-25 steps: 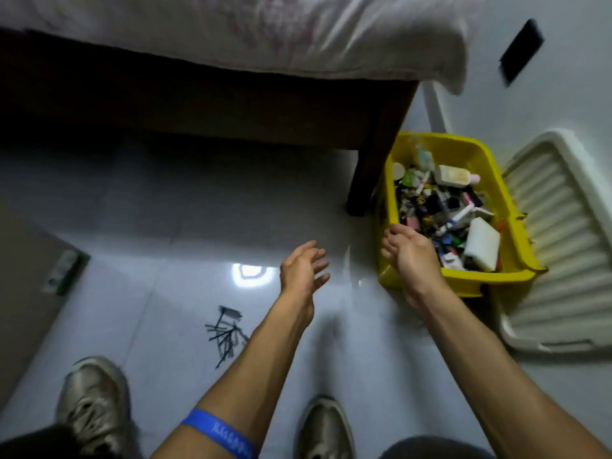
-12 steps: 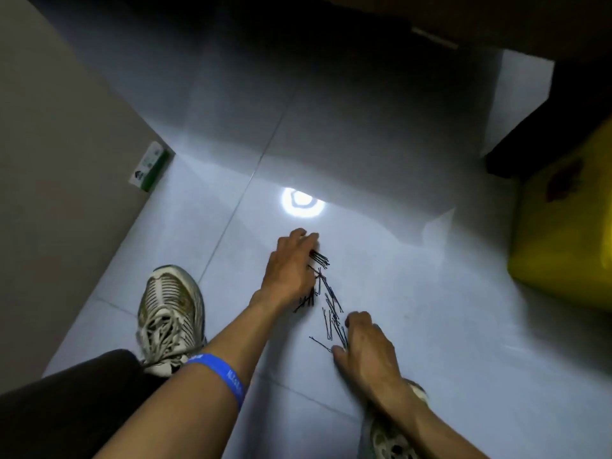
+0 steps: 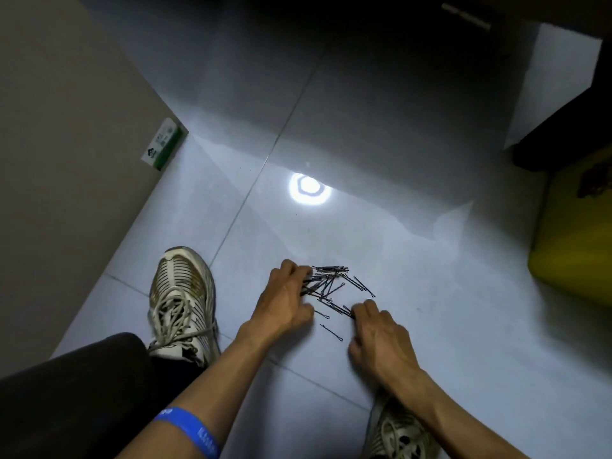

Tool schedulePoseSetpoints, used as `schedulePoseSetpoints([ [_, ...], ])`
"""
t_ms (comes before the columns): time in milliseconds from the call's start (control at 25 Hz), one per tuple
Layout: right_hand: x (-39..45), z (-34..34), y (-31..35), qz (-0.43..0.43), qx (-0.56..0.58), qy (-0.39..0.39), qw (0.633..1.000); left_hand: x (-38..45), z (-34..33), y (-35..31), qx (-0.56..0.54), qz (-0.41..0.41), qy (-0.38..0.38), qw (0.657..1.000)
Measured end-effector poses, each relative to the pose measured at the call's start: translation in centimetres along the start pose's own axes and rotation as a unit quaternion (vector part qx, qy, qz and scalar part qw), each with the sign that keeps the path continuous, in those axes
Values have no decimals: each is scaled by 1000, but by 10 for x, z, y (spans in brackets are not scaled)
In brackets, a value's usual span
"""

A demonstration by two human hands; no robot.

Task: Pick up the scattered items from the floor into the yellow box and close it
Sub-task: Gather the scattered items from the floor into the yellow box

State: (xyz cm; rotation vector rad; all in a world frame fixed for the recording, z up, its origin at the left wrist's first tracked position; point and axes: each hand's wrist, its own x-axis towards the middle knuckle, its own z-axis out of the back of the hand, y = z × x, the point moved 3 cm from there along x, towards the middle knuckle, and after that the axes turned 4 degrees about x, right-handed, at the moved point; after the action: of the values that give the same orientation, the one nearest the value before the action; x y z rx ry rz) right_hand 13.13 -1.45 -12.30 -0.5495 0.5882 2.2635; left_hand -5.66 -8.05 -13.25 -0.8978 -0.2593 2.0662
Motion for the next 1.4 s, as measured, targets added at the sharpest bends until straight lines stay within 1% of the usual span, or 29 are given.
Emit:
schedulePoseSetpoints([
  [40, -1, -5, 3, 2, 6, 13, 1000, -6, -8, -4, -8, -5, 34, 999],
  [120, 6, -6, 15, 43, 65, 1, 997, -13, -21, -19, -35, -27, 72, 996],
  [160, 12, -3, 20, 63, 99, -7, 993, -14, -24, -24, -48, -36, 68, 996],
  [200, 16, 1, 22, 66, 125, -28, 990, -15, -24, -24, -59, -39, 46, 996],
  [240, 20, 7, 17, 43, 144, -68, 986, -16, -22, -20, -60, -29, 13, 998],
  [280, 23, 13, 5, -6, 155, -119, 981, -18, -19, -12, -49, -4, -22, 999],
  [320, 25, 17, -9, -62, 154, -154, 974, -23, -18, -4, -33, 29, -42, 998],
  [360, 25, 17, -20, -103, 146, -167, 970, -29, -19, 2, -16, 59, -41, 997],
  [400, 27, 17, -25, -110, 139, -162, 971, -34, -23, 3, -7, 72, -31, 997],
  [440, 31, 16, -21, -83, 143, -144, 976, -37, -28, -2, -14, 66, -22, 997],
  [520, 39, 14, -2, 17, 165, -95, 981, -35, -33, -21, -78, 30, -19, 996],
  [560, 41, 12, 5, 49, 176, -76, 980, -31, -33, -28, -122, 24, -23, 992],
  [600, 42, 13, 7, 53, 191, -74, 977, -28, -29, -31, -159, 32, -40, 986],
  [640, 42, 14, 3, 32, 206, -95, 973, -27, -26, -27, -178, 53, -72, 980],
  [720, 33, 12, -17, -31, 218, -142, 965, -35, -20, -9, -158, 117, -136, 971],
  [760, 26, 7, -22, -42, 208, -139, 967, -41, -20, 0, -135, 141, -140, 971],
  [840, 14, -9, -16, -10, 179, -84, 980, -49, -28, 1, -125, 160, -104, 974],
  [920, 9, -20, 0, 46, 159, -32, 986, -48, -33, -16, -202, 140, -82, 966],
  [960, 10, -21, 5, 58, 151, -30, 986, -45, -31, -23, -242, 132, -89, 957],
  [1000, 11, -20, 6, 59, 145, -49, 986, -43, -28, -24, -263, 134, -115, 948],
  [1040, 12, -19, 5, 51, 135, -77, 987, -42, -23, -19, -253, 141, -150, 945],
  [1080, 10, -17, 2, 37, 115, -97, 988, -43, -19, -10, -216, 148, -173, 949],
  [1120, 9, -18, 0, 29, 85, -102, 991, -45, -17, -2, -173, 154, -176, 957],
  [1160, 7, -21, 1, 32, 54, -100, 993, -46, -16, 3, -138, 154, -162, 965],
  [1200, 6, -23, 4, 40, 37, -97, 994, -46, -17, 3, -127, 143, -137, 972],
  [1240, 7, -23, 7, 47, 36, -103, 993, -44, -18, -2, -138, 124, -111, 976],
  [1320, 16, -14, 13, 53, 72, -134, 987, -40, -20, -18, -176, 99, -86, 976],
  [1400, 30, 2, 9, 53, 125, -160, 978, -33, -15, -22, -173, 96, -121, 973],
])
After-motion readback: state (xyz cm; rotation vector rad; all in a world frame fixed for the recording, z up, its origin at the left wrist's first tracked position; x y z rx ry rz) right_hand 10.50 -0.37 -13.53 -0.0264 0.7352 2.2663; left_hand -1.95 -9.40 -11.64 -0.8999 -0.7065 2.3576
